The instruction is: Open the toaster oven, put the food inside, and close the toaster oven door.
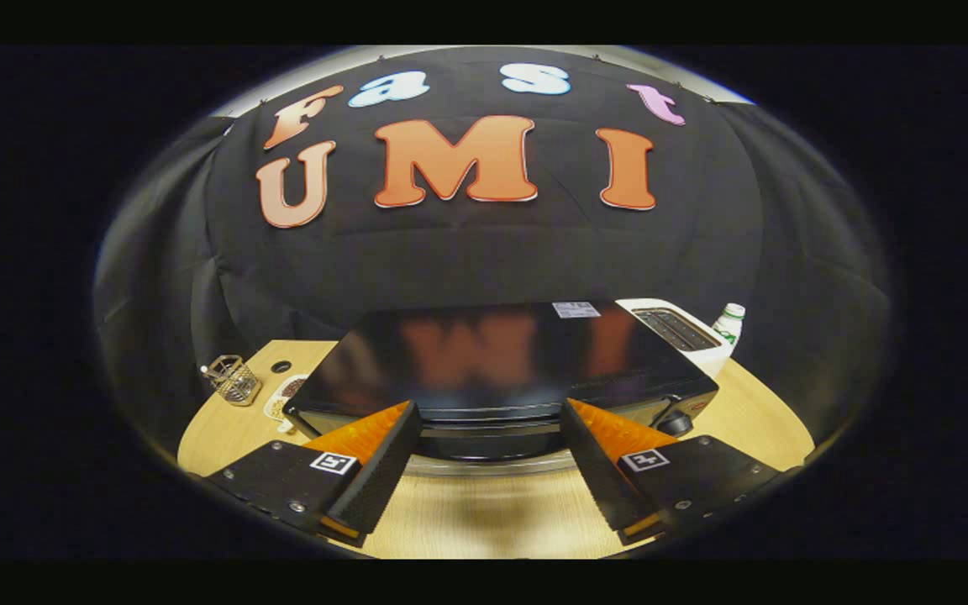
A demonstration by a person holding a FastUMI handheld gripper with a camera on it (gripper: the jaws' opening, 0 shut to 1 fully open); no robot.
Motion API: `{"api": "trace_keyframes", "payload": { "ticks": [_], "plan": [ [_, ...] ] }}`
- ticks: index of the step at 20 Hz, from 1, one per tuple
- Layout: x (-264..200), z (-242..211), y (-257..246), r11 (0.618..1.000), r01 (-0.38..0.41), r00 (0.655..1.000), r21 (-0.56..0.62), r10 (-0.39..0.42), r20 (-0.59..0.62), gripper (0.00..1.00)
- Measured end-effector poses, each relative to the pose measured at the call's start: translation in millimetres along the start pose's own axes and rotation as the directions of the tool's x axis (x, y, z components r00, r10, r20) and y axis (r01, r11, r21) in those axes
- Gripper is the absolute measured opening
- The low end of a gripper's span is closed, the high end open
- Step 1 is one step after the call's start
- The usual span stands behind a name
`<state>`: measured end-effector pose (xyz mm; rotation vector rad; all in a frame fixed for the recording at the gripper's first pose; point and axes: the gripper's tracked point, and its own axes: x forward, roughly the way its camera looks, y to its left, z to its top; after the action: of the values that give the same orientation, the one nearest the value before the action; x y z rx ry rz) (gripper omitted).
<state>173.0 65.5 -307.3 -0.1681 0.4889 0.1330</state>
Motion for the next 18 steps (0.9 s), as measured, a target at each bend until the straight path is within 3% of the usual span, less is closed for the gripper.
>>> {"api": "trace_keyframes", "payload": {
  "ticks": [18],
  "plan": [
    [-70.0,-71.5,-9.3,0.998,-0.003,0.995,0.058,0.009,-0.103,0.99]
  ]
}}
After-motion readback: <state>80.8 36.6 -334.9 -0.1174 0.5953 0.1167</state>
